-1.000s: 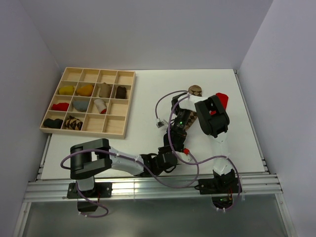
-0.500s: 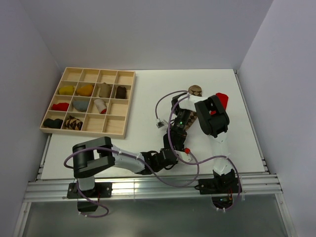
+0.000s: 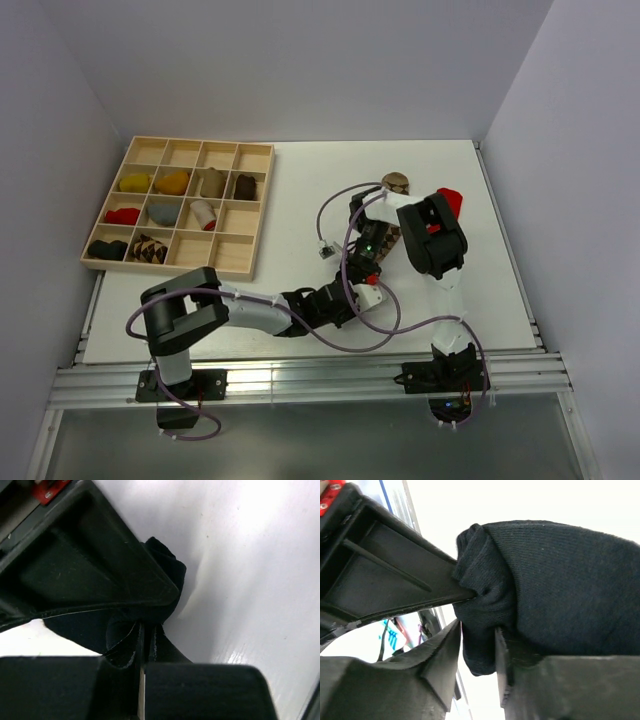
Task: Roll the socks
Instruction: Roll the sock at the center of the board.
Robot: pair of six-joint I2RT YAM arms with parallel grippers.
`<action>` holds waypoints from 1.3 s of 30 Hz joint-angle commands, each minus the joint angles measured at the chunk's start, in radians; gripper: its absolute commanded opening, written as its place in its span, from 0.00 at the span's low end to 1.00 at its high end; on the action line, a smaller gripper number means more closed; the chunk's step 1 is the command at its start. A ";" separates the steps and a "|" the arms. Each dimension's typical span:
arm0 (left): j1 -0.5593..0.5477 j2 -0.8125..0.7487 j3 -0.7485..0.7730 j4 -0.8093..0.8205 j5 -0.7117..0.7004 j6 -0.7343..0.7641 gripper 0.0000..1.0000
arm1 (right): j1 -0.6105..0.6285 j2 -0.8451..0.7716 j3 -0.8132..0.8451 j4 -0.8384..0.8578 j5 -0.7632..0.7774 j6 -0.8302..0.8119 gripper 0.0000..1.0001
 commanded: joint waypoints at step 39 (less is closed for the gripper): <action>0.444 0.246 0.314 -0.427 1.014 -1.012 0.00 | -0.094 -1.057 -0.818 0.916 0.020 0.020 0.66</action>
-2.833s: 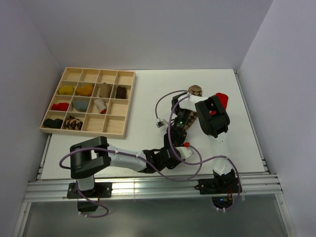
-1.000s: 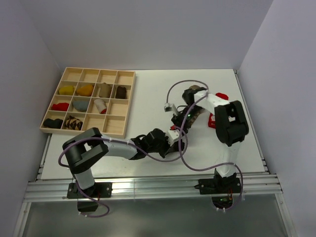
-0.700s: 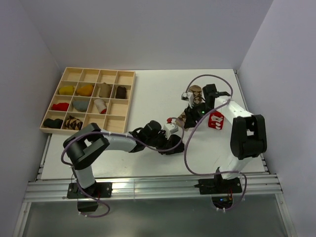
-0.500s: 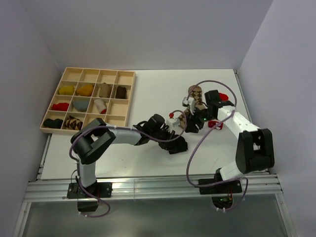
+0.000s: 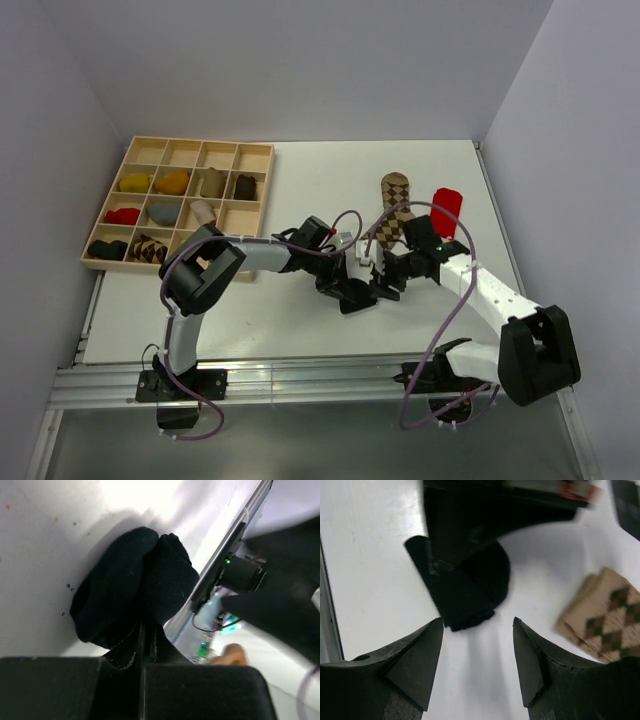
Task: Roll the socks
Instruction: Roll the sock at the center of the board.
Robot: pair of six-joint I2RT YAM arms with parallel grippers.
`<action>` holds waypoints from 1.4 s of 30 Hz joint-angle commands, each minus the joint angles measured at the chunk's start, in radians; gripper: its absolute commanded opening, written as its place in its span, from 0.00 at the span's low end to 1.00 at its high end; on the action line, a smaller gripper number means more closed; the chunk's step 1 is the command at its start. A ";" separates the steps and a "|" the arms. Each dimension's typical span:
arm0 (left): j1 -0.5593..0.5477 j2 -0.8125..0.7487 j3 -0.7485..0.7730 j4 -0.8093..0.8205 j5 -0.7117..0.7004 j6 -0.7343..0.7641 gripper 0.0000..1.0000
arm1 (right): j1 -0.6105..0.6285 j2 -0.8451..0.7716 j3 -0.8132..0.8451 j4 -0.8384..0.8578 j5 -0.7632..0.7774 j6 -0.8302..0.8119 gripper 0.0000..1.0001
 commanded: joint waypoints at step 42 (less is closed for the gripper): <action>0.128 -0.240 -0.192 0.113 -0.250 -0.082 0.46 | 0.233 0.349 0.115 -0.074 0.178 -0.115 0.21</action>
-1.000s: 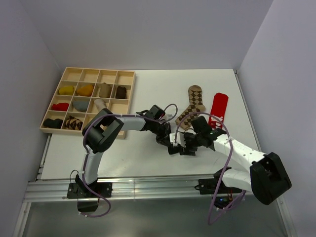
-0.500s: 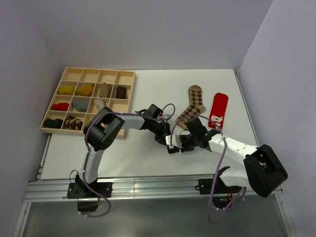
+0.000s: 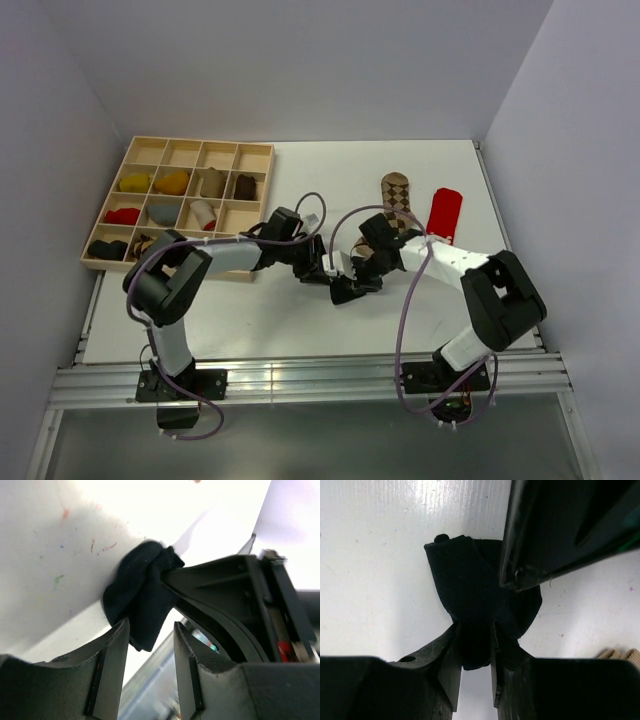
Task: Roll the socks
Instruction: Roll the sock at the center of the board.
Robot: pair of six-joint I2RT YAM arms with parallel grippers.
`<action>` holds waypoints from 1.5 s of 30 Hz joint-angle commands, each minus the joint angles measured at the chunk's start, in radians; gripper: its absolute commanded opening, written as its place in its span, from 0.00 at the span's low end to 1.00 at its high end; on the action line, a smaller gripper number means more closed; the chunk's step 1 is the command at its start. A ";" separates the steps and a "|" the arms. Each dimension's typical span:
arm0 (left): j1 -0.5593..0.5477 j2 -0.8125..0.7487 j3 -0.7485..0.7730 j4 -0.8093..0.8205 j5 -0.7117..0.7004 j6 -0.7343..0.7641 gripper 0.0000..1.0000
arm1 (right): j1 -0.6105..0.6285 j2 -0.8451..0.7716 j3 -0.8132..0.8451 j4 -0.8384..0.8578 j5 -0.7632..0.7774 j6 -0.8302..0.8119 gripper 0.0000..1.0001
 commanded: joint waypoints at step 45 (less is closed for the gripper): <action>-0.820 -0.081 -0.202 0.468 -1.333 1.147 0.60 | -0.119 0.751 0.708 -0.847 -0.044 0.080 0.23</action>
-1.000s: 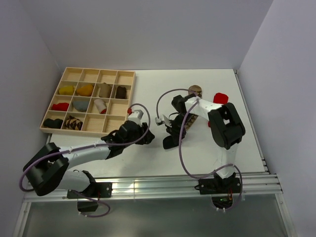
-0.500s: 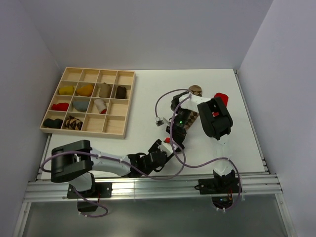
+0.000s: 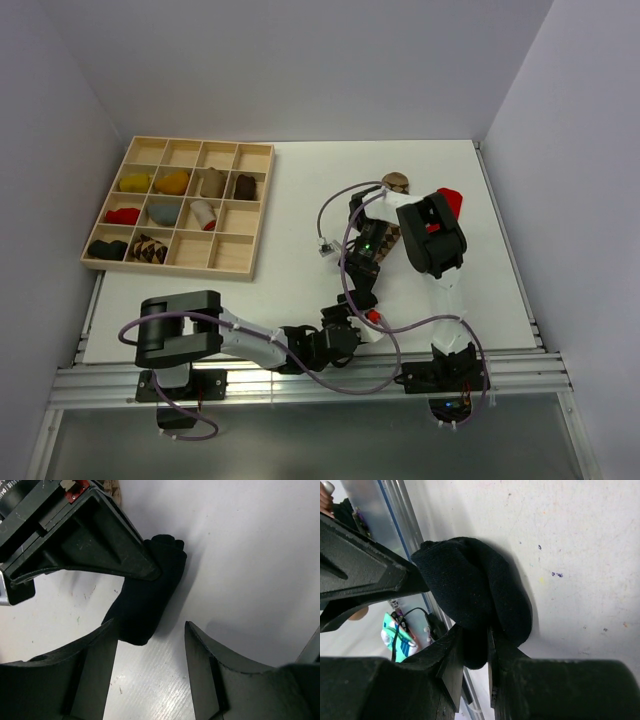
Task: Roll the socks
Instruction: Roll the sock at the center of the board.
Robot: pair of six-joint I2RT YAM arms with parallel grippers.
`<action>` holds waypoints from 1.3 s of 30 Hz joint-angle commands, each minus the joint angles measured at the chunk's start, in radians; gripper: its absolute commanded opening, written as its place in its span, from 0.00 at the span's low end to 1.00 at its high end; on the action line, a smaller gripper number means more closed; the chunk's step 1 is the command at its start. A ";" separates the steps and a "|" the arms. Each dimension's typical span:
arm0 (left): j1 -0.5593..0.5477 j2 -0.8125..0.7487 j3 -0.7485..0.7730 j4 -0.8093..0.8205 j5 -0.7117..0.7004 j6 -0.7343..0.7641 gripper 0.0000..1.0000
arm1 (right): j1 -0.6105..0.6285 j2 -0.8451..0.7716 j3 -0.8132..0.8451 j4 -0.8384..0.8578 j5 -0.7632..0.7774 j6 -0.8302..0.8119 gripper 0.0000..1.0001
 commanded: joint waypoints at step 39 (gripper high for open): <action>0.179 0.176 0.189 -0.227 0.487 0.047 0.00 | -0.018 0.106 0.056 -0.012 0.056 -0.051 0.26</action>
